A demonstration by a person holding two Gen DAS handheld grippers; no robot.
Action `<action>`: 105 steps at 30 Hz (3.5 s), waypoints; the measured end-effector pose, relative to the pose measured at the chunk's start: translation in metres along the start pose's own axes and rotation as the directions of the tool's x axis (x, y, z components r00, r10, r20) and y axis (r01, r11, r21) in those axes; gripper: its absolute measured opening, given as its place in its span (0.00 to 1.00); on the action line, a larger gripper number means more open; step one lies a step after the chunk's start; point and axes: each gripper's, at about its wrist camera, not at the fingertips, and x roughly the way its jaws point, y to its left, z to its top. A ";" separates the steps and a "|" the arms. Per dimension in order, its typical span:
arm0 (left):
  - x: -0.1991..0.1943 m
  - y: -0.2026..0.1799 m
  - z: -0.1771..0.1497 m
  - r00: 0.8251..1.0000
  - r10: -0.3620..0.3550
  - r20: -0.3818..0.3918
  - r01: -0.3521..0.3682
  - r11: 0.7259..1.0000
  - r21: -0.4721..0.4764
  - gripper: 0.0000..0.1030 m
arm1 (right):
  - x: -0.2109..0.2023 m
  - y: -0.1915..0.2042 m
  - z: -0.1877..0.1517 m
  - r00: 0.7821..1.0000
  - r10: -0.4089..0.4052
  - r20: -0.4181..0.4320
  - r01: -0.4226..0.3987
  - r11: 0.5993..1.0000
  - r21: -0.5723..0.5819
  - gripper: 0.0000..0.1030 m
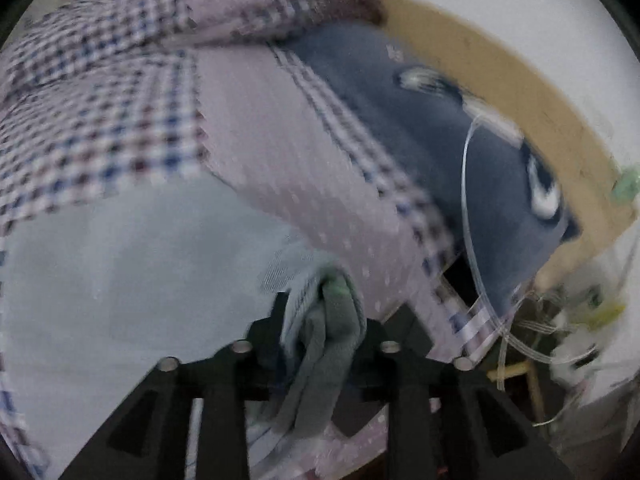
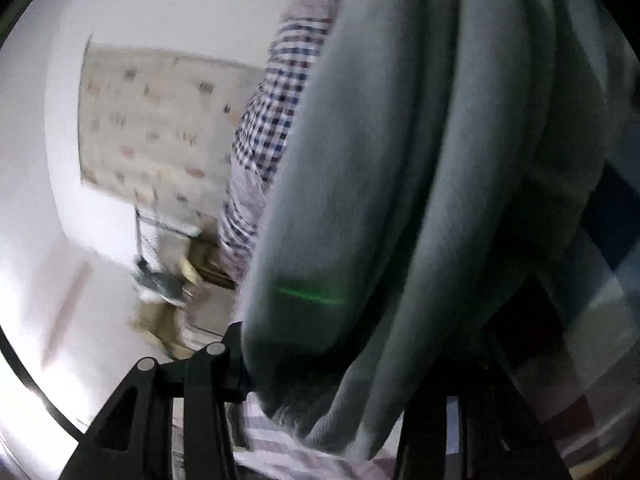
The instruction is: Fold clothes
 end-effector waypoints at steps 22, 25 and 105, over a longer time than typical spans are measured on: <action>-0.259 0.135 -0.020 0.752 -0.589 0.295 0.613 0.790 0.014 0.99 | -0.139 0.007 -0.024 0.992 -0.110 -0.054 0.116 0.986 0.118 0.72; -0.267 0.198 -0.042 0.763 -0.534 0.363 0.593 0.802 -0.068 0.99 | -0.176 0.028 -0.004 0.987 -0.148 0.062 0.147 0.989 0.018 0.72; -0.090 0.302 -0.022 0.974 -0.131 0.187 0.164 0.971 -0.174 0.78 | -0.036 -0.017 0.298 0.861 -0.470 -0.194 0.369 0.840 -0.398 0.62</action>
